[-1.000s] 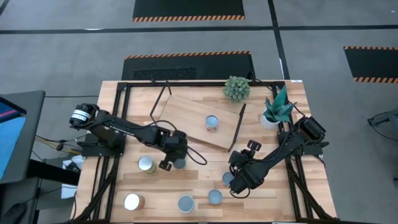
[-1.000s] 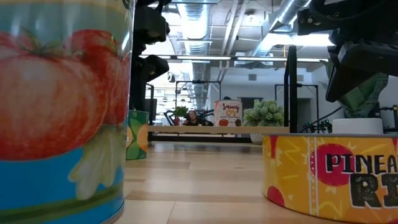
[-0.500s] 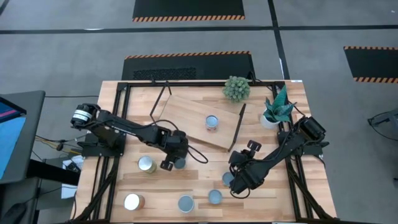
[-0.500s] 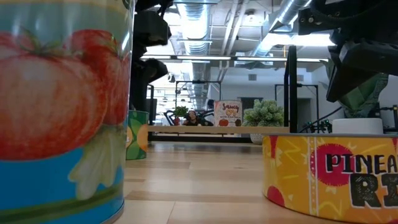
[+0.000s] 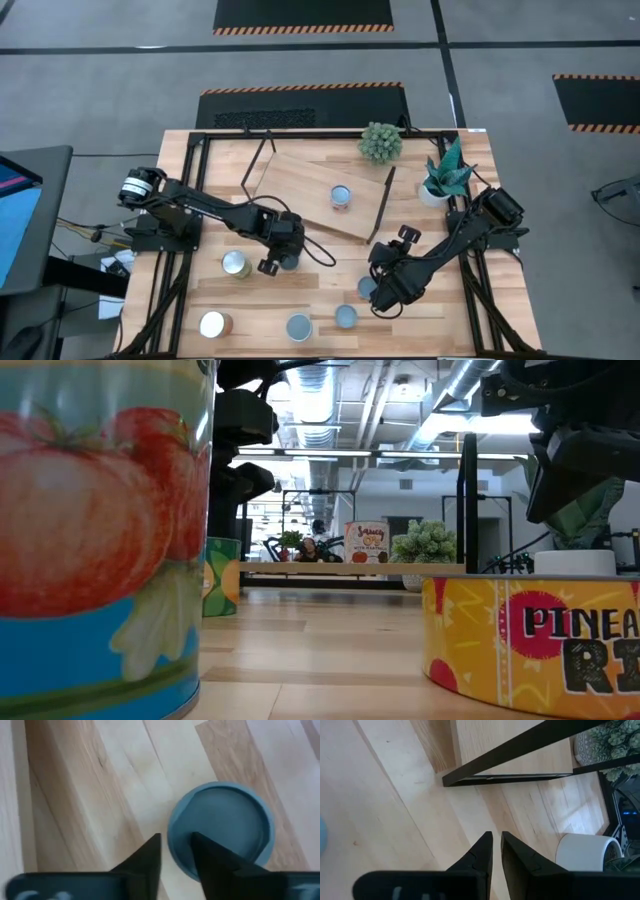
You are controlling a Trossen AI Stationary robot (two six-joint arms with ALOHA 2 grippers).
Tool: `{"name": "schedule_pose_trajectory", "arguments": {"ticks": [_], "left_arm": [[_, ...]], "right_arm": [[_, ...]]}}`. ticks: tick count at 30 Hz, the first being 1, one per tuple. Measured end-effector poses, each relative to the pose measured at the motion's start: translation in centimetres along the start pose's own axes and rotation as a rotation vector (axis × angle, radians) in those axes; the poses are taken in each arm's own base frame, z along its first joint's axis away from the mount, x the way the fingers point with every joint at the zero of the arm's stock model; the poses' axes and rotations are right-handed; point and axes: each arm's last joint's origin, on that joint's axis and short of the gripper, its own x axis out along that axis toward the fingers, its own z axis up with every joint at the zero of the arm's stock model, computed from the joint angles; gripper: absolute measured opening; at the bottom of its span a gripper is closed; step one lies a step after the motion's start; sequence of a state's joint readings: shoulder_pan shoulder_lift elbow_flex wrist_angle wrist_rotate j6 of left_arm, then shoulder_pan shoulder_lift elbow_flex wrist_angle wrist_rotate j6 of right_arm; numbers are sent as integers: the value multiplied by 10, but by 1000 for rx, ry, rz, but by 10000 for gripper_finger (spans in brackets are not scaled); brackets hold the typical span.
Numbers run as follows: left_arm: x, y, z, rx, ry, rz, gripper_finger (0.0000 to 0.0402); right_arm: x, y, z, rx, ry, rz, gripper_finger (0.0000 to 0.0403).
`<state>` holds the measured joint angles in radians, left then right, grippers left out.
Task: Pick and place cans onto a shelf
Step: Put the canned peaches on the shelf
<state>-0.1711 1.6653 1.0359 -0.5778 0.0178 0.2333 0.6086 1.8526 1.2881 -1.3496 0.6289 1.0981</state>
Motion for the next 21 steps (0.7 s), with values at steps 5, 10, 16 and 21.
{"name": "schedule_pose_trajectory", "arguments": {"ticks": [5,10,16,21], "left_arm": [[0,2,1,28,-6,18,10],[-4,5,5,48,1,19,3],[-28,23,26,118,-49,63,1],[-45,47,35,167,-92,112,1]], "right_arm": [[0,0,0,1,0,0,61],[0,0,0,1,0,0,61],[0,0,0,2,0,0,61],[0,0,0,4,-1,3,61]]}}
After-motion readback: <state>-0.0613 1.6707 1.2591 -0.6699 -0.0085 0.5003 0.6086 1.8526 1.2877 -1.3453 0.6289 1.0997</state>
